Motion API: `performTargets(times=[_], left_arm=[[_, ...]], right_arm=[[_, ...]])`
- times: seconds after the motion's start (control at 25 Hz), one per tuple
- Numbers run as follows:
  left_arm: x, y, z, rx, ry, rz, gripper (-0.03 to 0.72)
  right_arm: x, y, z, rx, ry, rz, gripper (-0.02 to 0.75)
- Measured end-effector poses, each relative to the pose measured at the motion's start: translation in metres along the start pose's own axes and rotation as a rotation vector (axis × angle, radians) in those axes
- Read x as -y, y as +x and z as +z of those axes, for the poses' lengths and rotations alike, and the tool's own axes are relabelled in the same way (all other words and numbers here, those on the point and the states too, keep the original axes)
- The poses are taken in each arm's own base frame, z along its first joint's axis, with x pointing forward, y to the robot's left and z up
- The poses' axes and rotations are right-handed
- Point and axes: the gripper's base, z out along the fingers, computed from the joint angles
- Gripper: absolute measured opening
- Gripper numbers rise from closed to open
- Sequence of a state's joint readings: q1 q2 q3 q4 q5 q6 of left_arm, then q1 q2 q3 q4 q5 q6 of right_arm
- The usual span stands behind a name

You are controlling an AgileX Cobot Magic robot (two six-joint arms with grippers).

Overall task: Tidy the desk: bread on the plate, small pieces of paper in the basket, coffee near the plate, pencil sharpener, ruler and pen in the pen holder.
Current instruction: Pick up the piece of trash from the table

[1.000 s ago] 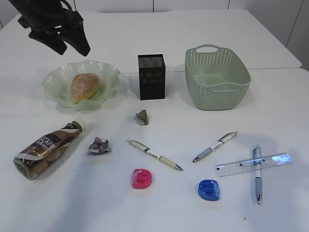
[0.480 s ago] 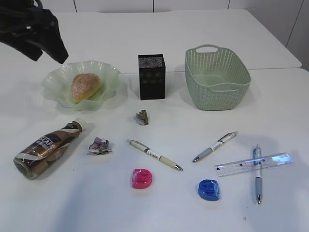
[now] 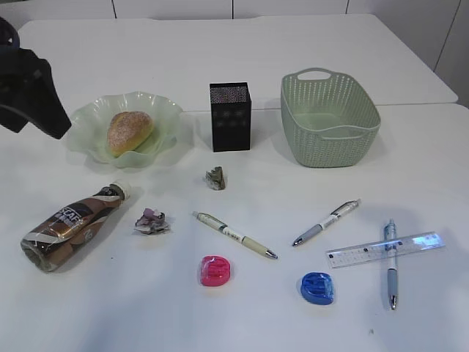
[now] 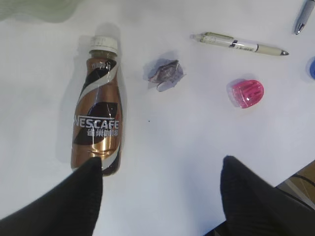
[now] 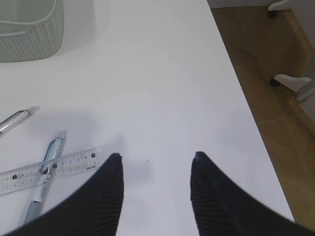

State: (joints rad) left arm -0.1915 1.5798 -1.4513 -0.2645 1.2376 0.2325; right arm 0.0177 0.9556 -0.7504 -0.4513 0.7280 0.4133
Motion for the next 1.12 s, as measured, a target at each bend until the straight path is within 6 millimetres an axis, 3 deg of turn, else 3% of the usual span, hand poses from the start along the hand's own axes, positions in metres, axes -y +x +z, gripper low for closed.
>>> performTargets(times=[0.52,0.84,1.12], left_arm=[[0.022,0.036,-0.027,0.043,0.007,0.040,0.527],[0.032,0.055,-0.001,-0.060,0.036,0.065,0.527],[0.043,0.046,0.012,0.040,0.033,0.102,0.527]], right_arm=[[-0.003,0.002,0.000,-0.019,-0.029,-0.004,0.366],[-0.008,0.004,0.000,-0.043,-0.090,-0.066,0.366],[-0.009,0.005,-0.001,-0.048,-0.102,-0.078,0.366]])
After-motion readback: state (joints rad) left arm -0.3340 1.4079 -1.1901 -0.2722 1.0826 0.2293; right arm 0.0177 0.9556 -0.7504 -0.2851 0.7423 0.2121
